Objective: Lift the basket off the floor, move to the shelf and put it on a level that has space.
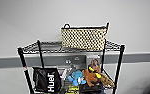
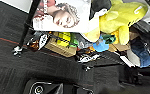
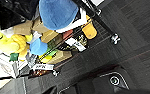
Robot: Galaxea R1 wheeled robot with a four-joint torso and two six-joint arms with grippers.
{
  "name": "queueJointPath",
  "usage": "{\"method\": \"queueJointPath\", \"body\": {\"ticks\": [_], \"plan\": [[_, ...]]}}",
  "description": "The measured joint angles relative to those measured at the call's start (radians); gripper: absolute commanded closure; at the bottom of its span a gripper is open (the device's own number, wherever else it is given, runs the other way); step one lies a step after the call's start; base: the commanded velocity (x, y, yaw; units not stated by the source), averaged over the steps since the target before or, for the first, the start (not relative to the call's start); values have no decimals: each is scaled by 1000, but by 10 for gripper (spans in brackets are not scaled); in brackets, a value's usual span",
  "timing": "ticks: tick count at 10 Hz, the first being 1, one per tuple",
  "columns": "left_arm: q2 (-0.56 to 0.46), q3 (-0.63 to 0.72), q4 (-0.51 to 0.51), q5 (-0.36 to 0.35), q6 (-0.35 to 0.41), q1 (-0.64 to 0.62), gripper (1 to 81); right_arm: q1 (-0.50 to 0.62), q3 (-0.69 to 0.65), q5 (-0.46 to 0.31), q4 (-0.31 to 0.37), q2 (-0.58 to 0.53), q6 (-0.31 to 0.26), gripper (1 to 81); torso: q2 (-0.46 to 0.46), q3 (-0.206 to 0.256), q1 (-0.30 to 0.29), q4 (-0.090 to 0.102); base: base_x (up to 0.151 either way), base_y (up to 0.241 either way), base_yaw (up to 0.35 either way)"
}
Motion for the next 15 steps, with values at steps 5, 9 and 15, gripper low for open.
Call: {"method": "queueJointPath", "body": {"ticks": [5, 9, 15], "plan": [[172, -135, 67, -81, 1, 143, 10, -120, -105, 51, 2, 133, -85, 10, 0, 0, 0, 0, 0, 0, 0], [293, -274, 103, -110, 1, 214, 10, -187, -266, 76, 3, 271, -126, 10, 0, 1, 0, 0, 0, 0, 0], [480, -480, 151, -124, 2, 284, 10, -268, -474, 93, 3, 435, -191, 10, 0, 2, -1, 0, 0, 0, 0]]}}
